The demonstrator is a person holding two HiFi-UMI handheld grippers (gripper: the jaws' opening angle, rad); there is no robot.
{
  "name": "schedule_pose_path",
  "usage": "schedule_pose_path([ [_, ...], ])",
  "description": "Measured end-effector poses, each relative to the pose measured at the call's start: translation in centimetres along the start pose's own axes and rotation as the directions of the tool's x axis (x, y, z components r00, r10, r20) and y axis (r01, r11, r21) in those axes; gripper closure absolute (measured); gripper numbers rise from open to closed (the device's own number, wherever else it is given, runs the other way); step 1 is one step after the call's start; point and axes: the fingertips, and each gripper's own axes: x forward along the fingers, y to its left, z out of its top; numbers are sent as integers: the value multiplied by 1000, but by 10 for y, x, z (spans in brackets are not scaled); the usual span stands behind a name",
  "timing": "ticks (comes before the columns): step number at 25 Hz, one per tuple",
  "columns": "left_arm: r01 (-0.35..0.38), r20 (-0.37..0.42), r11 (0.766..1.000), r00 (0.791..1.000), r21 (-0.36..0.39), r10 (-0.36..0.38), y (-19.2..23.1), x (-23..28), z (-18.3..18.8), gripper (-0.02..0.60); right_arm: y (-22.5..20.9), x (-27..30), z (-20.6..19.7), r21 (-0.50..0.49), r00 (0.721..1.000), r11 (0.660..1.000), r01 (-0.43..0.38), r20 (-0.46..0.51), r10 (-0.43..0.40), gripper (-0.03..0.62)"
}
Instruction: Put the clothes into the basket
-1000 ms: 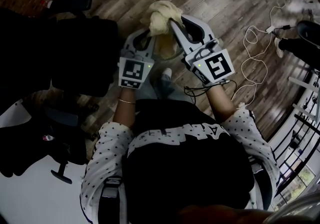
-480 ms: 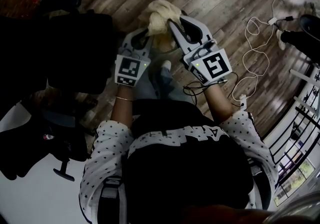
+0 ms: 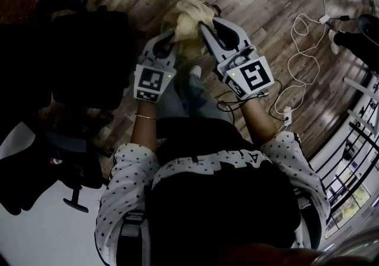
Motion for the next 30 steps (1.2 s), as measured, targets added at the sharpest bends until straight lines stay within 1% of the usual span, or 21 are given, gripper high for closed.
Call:
schedule_pose_path([
  [7, -20, -9, 1000, 1000, -13, 20, 3, 6, -13, 560, -4, 5, -16, 8, 1000, 1000, -5, -12, 5, 524],
  [12, -7, -19, 1000, 1000, 17, 8, -2, 4, -13, 560, -6, 4, -16, 16, 1000, 1000, 3, -9, -2, 523],
  [16, -1, -15, 1000, 1000, -12, 1, -4, 6, -14, 560, -12, 4, -19, 36, 1000, 999, 8, -8, -8, 524],
  [20, 21, -46, 1000, 999, 0, -21, -8, 6, -23, 560, -16, 5, -29, 59, 1000, 998, 18, -23, -17, 523],
  [23, 21, -48, 999, 999, -24, -22, -9, 6, -27, 560, -20, 3, -35, 85, 999, 996, 27, -22, -25, 523],
  [26, 24, -46, 999, 999, -28, -25, -8, 8, -29, 560, -22, 3, -38, 106, 999, 994, 35, -16, -33, 523],
  [30, 21, -60, 999, 998, -43, -24, -6, 12, -36, 558, -22, 5, -47, 111, 999, 994, 23, -27, -21, 523],
])
